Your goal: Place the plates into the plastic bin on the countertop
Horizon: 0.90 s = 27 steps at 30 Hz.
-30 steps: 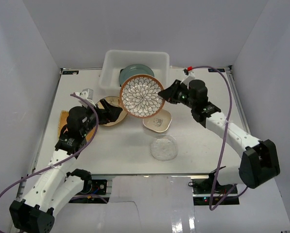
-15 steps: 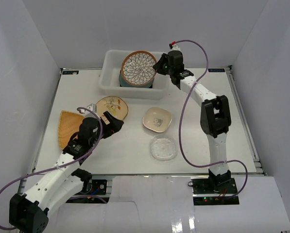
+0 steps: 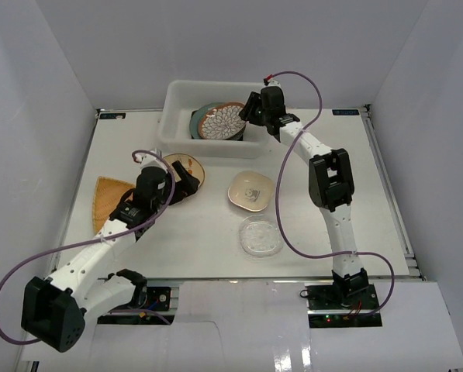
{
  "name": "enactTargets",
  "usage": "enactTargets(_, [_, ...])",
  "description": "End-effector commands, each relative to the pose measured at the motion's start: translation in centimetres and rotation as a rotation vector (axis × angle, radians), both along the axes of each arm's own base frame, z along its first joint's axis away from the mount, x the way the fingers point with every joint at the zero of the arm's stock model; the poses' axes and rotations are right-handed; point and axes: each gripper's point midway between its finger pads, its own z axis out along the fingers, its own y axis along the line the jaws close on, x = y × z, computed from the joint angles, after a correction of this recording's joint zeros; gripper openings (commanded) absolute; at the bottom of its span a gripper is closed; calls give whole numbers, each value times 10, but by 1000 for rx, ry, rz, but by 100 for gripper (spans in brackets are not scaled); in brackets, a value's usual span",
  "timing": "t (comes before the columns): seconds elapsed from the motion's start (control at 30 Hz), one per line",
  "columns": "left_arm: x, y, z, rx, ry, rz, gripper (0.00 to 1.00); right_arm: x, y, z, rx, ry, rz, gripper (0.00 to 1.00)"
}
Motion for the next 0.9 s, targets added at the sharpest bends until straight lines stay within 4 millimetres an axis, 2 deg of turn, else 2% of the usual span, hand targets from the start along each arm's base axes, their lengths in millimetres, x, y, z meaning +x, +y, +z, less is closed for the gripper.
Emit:
enactTargets(0.0, [17, 10, 14, 122, -15, -13, 98, 11, 16, 62, 74, -166, 27, 53])
enactTargets(0.03, [19, 14, 10, 135, 18, -18, 98, 8, 16, 62, 72, -162, 30, 62])
enactTargets(0.07, [26, 15, 19, 152, 7, -28, 97, 6, 16, 65, 75, -169, 35, 64])
enactTargets(0.13, [36, 28, 12, 164, 54, -3, 96, 0, 14, 73, 71, -180, 41, 70])
enactTargets(0.17, [43, 33, 18, 157, 46, 7, 96, -3, 11, 78, 68, -190, 43, 71])
enactTargets(0.2, [48, 40, 20, 151, 40, 28, 96, -7, 9, 97, 68, -225, 49, 72])
enactTargets(0.23, [56, 58, 19, 143, 49, 79, 94, -11, 9, 102, 69, -234, 56, 73])
enactTargets(0.3, [68, 69, 24, 116, 39, 106, 91, -23, 8, 108, 66, -239, 88, 74])
enactTargets(0.33, [74, 81, 16, 133, 60, 145, 90, -32, 6, 133, 82, -279, 102, 76])
enactTargets(0.37, [79, 89, 14, 151, 63, 175, 89, -42, 7, 128, 86, -264, 134, 78])
enactTargets(0.4, [86, 94, 15, 156, 59, 186, 88, -51, 9, 132, 96, -270, 158, 79])
enactTargets(0.43, [92, 104, 14, 166, 54, 211, 88, -67, 9, 159, 129, -316, 201, 79])
enactTargets(0.47, [98, 110, 5, 172, 78, 219, 86, -78, 10, 164, 141, -321, 227, 79])
enactTargets(0.5, [104, 106, 7, 143, 65, 176, 84, -98, 6, 164, 146, -314, 251, 79])
enactTargets(0.53, [110, 117, 9, 136, 61, 182, 82, -110, 6, 163, 156, -310, 274, 79])
enactTargets(0.57, [113, 116, 1, 124, 79, 160, 81, -124, 8, 168, 182, -332, 320, 79])
enactTargets(0.6, [115, 123, 0, 107, 75, 145, 81, -146, 4, 158, 188, -310, 341, 78])
enactTargets(0.63, [118, 135, -3, 118, 64, 148, 79, -159, 4, 154, 197, -305, 370, 77])
enactTargets(0.67, [119, 141, -8, 111, 69, 149, 79, -169, 1, 156, 209, -319, 381, 77])
enactTargets(0.7, [124, 144, -9, 100, 44, 125, 79, -183, -3, 167, 227, -341, 391, 75])
enactTargets(0.73, [122, 145, -12, 61, 34, 74, 79, -195, -6, 142, 225, -296, 401, 75])
enactTargets(0.8, [127, 146, -22, 24, 48, 27, 79, -215, -8, 146, 241, -311, 437, 74])
enactTargets(0.83, [128, 141, -22, -23, 46, -35, 79, -224, -9, 132, 236, -283, 450, 74])
enactTargets(0.87, [137, 141, -14, -15, 21, -75, 79, -229, -10, 130, 235, -281, 458, 73])
